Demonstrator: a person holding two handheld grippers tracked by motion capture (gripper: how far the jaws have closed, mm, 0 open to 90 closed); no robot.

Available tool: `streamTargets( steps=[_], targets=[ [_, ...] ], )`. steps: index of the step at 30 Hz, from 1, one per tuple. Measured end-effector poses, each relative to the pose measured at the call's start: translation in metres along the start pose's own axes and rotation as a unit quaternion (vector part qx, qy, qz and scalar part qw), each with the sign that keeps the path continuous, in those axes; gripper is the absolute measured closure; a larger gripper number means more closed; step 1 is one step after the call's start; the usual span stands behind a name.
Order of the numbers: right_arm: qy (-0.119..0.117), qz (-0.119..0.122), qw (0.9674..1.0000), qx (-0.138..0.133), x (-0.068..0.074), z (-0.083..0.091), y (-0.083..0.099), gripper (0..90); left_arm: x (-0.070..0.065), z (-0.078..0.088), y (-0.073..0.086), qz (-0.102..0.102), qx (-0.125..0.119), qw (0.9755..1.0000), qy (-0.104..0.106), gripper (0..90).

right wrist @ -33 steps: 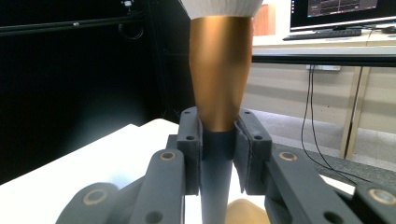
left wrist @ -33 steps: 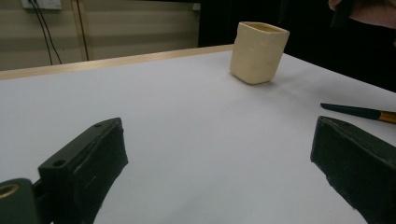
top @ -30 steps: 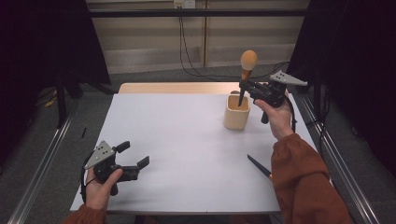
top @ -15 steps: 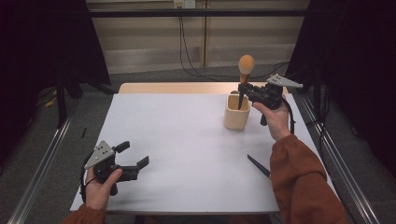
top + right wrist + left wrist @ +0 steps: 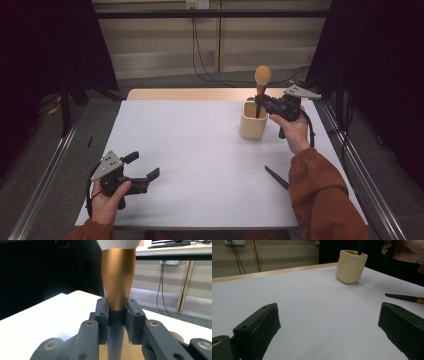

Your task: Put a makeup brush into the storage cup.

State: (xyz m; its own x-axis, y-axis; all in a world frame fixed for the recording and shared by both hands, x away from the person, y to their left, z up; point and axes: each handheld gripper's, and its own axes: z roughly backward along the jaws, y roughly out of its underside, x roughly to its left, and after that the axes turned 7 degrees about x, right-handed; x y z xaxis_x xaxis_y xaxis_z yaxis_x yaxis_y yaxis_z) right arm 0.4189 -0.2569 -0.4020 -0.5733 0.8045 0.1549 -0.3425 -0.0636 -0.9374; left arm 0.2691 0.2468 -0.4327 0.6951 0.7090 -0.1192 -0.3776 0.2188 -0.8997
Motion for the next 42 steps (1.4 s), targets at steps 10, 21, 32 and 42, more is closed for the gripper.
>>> streamTargets(
  steps=[10,21,32,42],
  targets=[
    [-0.002,-0.007,0.9999,0.011,-0.001,-0.004,0.013,74.1,0.0,0.0,0.0,0.002,0.001,1.0,0.001,3.6],
    [-0.003,-0.013,0.9997,0.022,-0.003,-0.004,0.022,74.0,0.0,-0.001,0.0,0.001,0.003,1.0,0.0,3.6],
    [0.002,-0.022,0.9991,0.035,-0.004,-0.003,0.024,67.9,0.001,-0.001,0.001,0.0,0.003,1.0,0.001,3.6],
    [0.013,-0.022,0.9989,0.039,-0.004,0.002,0.026,40.7,0.001,-0.001,0.001,-0.001,0.003,1.0,0.001,3.6]
  ],
)
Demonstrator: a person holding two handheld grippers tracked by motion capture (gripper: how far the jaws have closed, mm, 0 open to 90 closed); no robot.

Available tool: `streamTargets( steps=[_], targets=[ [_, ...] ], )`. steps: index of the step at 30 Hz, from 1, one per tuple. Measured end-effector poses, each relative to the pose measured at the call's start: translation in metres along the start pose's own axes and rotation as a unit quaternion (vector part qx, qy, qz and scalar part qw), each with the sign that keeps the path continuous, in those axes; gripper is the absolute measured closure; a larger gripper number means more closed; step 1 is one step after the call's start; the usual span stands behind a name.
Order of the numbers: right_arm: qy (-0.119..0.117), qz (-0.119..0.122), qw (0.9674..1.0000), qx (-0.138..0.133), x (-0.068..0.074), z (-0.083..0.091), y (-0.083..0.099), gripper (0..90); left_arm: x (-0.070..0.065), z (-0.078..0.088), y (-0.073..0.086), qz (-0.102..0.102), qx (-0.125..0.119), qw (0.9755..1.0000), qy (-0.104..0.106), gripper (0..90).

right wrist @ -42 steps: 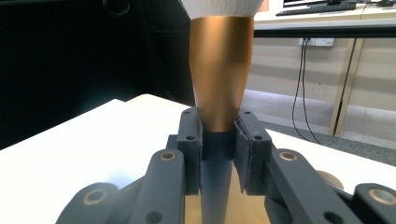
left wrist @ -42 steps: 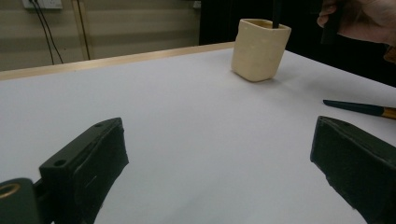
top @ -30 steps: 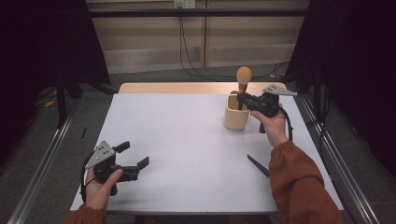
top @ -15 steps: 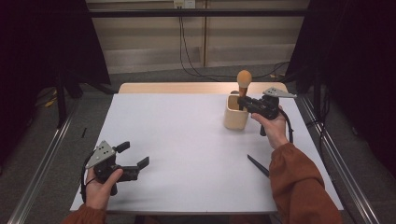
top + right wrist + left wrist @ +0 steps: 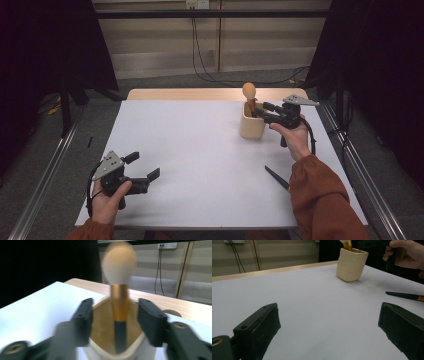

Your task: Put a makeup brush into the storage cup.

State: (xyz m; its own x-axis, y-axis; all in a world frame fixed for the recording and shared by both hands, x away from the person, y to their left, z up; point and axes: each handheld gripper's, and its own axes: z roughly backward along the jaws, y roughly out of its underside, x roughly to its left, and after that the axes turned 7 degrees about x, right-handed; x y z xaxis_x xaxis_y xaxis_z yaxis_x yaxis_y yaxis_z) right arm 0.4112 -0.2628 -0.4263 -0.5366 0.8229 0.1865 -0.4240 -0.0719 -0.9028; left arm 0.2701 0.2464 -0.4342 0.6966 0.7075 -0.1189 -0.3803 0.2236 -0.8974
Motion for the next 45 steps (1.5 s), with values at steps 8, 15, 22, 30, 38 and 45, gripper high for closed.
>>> streamTargets(
  steps=[8,15,22,30,38,45],
  targets=[
    [0.007,-0.003,0.9999,-0.011,0.002,0.01,-0.001,17.0,0.0,0.0,0.0,-0.001,0.002,1.0,0.0,3.6],
    [0.009,-0.01,0.9999,-0.005,0.004,0.024,0.005,0.5,0.0,0.0,0.0,-0.002,0.002,1.0,-0.001,3.6],
    [0.007,-0.011,0.9999,-0.002,0.007,0.039,0.011,0.6,0.001,0.001,0.0,-0.002,0.004,1.0,-0.003,3.5],
    [0.003,-0.01,0.9999,-0.005,0.014,0.065,0.023,0.5,0.001,0.002,0.001,0.003,-0.003,1.0,-0.004,3.5],
    [0.009,0.002,0.9999,-0.011,0.027,0.08,0.037,0.5,0.004,0.004,0.002,0.012,-0.006,0.9999,-0.011,3.5],
    [0.018,0.003,0.9998,-0.01,0.036,0.093,0.048,0.5,0.006,0.005,0.003,0.012,-0.012,0.9995,-0.025,3.7]
  ],
)
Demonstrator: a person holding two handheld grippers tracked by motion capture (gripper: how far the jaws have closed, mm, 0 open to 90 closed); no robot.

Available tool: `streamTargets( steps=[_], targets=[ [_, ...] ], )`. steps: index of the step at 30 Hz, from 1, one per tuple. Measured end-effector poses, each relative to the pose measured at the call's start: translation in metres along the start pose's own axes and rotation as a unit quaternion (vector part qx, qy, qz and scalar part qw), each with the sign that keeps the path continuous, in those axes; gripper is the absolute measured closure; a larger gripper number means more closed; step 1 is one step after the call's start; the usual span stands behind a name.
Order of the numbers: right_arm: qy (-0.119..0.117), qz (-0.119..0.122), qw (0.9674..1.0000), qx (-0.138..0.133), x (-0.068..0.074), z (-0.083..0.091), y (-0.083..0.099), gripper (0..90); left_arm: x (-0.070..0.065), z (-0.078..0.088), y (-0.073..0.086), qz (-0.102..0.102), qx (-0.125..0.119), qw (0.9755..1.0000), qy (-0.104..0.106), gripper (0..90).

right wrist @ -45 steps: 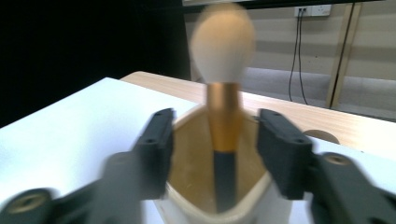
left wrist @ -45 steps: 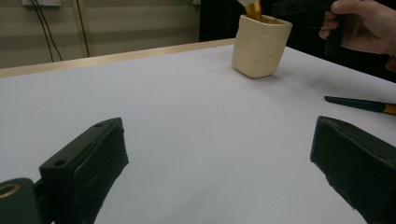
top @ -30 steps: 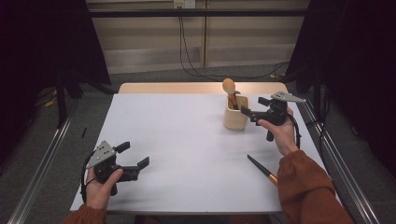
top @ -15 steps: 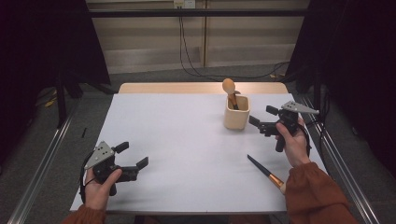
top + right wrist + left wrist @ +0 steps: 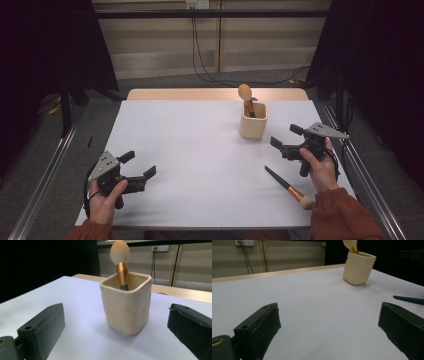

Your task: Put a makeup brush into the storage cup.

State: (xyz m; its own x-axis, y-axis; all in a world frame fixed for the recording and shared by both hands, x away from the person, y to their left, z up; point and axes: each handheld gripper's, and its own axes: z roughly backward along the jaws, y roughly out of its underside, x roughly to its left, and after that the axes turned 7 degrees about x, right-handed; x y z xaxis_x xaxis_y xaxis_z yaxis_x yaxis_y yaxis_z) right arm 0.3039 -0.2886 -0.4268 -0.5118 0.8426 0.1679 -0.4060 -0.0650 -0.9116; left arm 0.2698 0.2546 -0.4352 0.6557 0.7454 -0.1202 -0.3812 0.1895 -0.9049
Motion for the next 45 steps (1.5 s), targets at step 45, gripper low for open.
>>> streamTargets(
  steps=[45],
  targets=[
    [0.018,-0.022,0.9995,-0.013,0.006,0.057,0.045,0.3,-0.001,0.015,0.006,0.0,-0.004,0.9999,-0.012,3.0]
  ],
)
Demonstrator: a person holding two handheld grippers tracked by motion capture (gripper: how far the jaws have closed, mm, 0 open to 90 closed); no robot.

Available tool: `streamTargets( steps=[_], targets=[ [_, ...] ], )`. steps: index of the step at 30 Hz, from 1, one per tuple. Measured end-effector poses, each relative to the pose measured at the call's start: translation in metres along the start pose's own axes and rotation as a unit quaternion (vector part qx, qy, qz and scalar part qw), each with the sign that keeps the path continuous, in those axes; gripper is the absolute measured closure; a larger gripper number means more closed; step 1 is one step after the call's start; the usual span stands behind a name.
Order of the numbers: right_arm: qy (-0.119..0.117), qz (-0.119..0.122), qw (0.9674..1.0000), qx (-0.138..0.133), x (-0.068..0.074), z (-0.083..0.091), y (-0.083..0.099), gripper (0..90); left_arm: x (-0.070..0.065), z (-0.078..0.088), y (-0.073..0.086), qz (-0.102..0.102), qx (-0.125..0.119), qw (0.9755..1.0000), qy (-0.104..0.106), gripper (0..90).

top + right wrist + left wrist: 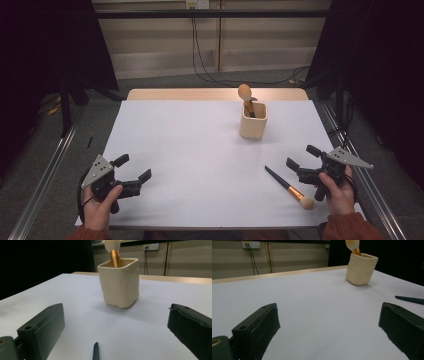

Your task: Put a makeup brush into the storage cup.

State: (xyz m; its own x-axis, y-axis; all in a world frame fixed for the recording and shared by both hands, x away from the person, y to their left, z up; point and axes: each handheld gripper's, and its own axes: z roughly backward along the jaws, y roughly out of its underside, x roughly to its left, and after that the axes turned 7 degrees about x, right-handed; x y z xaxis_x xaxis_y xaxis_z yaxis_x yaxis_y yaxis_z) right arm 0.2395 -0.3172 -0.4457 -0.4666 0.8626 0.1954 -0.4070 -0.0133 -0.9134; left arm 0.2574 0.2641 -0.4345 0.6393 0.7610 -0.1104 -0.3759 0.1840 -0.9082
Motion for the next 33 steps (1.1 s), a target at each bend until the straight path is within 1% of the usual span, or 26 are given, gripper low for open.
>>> streamTargets(
  steps=[2,5,7,9,10,12,13,16,17,19,20,21,24,25,26,27,29,32,33],
  targets=[
    [-0.001,0.002,1.0,0.002,0.001,-0.001,0.0,0.3,-0.001,0.001,0.0,-0.001,0.001,1.0,-0.001,3.0],
    [-0.014,0.001,0.9999,0.007,0.001,-0.003,-0.003,0.0,-0.001,0.002,0.0,-0.004,0.001,1.0,-0.003,3.0],
    [-0.019,0.004,0.9997,0.012,0.001,-0.006,-0.004,0.0,-0.002,0.001,0.0,-0.003,0.003,1.0,-0.004,3.0],
    [-0.023,0.0,0.9995,0.022,0.0,-0.009,-0.006,0.1,-0.003,0.002,0.0,-0.007,0.001,1.0,-0.003,3.0],
    [-0.024,0.003,0.9994,0.027,0.0,-0.01,-0.006,0.2,-0.003,0.003,0.0,-0.004,0.002,1.0,-0.004,3.0],
    [-0.032,0.006,0.9988,0.035,-0.001,-0.012,-0.006,0.4,-0.002,0.004,0.0,-0.007,0.003,1.0,-0.006,3.0],
    [-0.036,0.009,0.9984,0.043,-0.001,-0.012,-0.007,0.8,-0.002,0.003,0.0,-0.005,0.003,1.0,-0.006,3.0],
    [-0.041,0.021,0.9974,0.055,-0.001,-0.012,-0.011,1.2,-0.001,0.003,0.0,-0.005,0.005,1.0,-0.004,3.0],
    [-0.05,0.026,0.9961,0.067,-0.001,-0.012,-0.012,2.4,-0.001,0.003,0.0,-0.005,0.005,1.0,-0.004,3.0],
    [-0.052,0.031,0.9945,0.086,-0.002,-0.011,-0.014,3.6,-0.002,0.003,0.0,-0.005,0.004,1.0,-0.003,3.0],
    [-0.057,0.029,0.993,0.099,-0.002,-0.011,-0.014,3.4,-0.002,0.003,0.0,-0.006,0.005,1.0,-0.003,3.0],
    [-0.066,0.035,0.9912,0.109,-0.003,-0.011,-0.015,4.1,-0.002,0.003,0.0,-0.005,0.005,1.0,-0.003,3.0],
    [-0.073,0.044,0.9859,0.144,-0.005,-0.01,-0.015,5.9,-0.002,0.002,0.0,-0.007,0.007,1.0,-0.001,3.0],
    [-0.08,0.042,0.9825,0.163,-0.007,-0.01,-0.015,6.3,-0.003,0.002,0.0,-0.005,0.005,1.0,0.0,3.0],
    [-0.084,0.047,0.9791,0.179,-0.008,-0.011,-0.015,6.5,-0.002,0.002,0.0,-0.008,0.006,0.9999,0.0,3.0],
    [-0.084,0.049,0.9768,0.191,-0.008,-0.011,-0.015,6.5,-0.002,0.002,0.0,-0.006,0.007,1.0,0.0,3.0],
    [-0.084,0.052,0.9717,0.214,-0.011,-0.01,-0.016,6.5,-0.002,0.002,0.0,-0.007,0.008,0.9999,-0.001,3.0],
    [-0.09,0.053,0.9655,0.239,-0.014,-0.008,-0.017,6.9,-0.002,0.002,0.0,-0.008,0.008,0.9999,0.0,3.0],
    [-0.092,0.054,0.963,0.248,-0.014,-0.007,-0.018,7.0,-0.002,0.002,0.0,-0.011,0.008,0.9999,0.0,3.0]
  ],
)
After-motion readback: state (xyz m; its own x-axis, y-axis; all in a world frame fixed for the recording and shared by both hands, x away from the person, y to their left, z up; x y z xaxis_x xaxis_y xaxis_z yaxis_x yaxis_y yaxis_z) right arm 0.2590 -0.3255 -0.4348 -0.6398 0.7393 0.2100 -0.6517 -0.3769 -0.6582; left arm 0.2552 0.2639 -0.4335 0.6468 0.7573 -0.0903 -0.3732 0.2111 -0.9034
